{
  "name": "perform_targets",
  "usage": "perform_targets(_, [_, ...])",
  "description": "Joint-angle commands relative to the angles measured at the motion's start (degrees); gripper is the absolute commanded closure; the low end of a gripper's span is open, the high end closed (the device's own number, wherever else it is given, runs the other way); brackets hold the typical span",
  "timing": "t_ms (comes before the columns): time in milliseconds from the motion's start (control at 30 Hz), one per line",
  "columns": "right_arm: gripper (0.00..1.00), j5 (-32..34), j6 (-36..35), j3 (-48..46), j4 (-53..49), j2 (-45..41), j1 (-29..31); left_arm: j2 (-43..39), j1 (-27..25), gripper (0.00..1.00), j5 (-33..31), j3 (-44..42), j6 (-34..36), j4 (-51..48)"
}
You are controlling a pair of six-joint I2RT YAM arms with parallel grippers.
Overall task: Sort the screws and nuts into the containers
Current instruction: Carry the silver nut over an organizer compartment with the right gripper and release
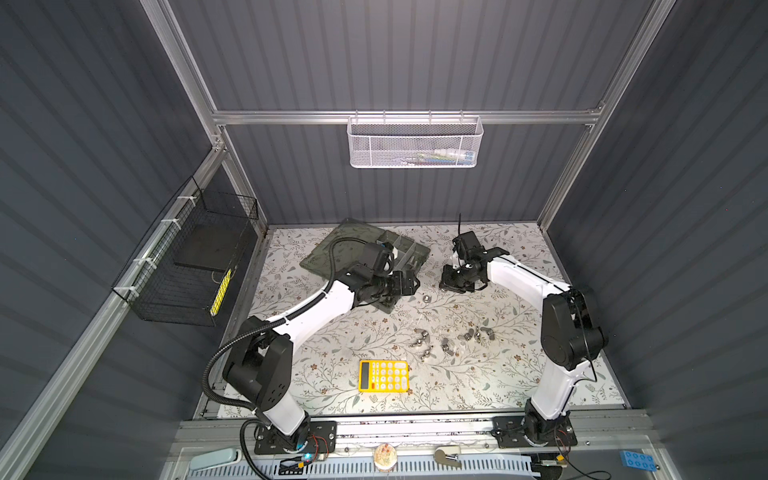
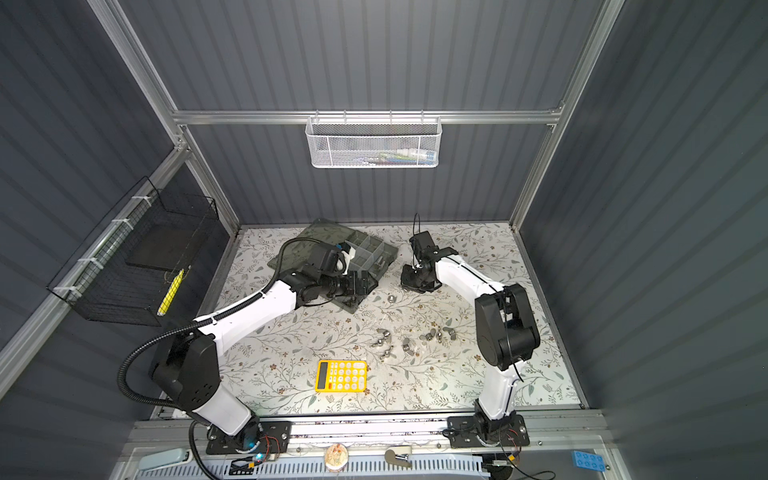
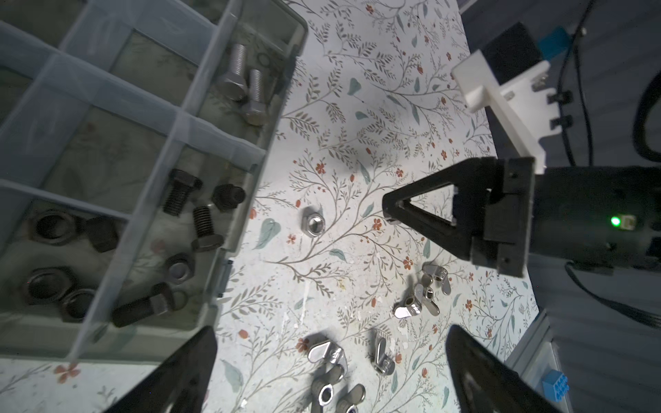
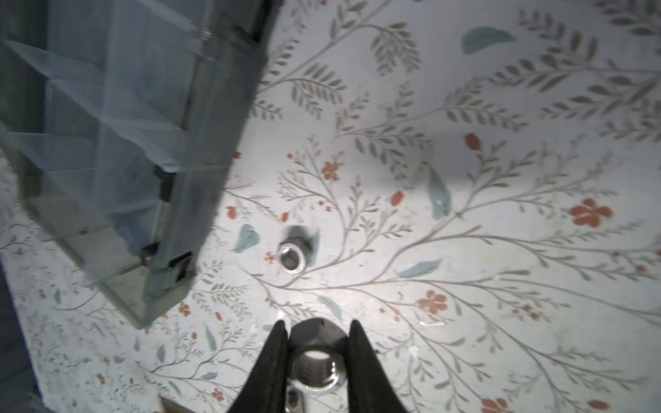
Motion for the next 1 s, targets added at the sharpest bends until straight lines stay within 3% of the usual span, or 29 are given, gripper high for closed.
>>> perform_targets(0, [0.79,-4.4,2.5,5.2,2.9,1.1,2.0,-2.3,2.3,0.0,3.3,-1.3,0.5,-2.1])
perform_targets(567, [0.78,-12.9,11.3,27.7,10.4,19.2,8.5,-4.6,18.0,0.0,17.7,-9.4,-6.5,3.7])
perform_targets(967, [0.77,-14.5,15.3,35.7,14.6,30.6,11.0,-6.9,20.3,0.0,19.2,-12.6,-5.2,2.3])
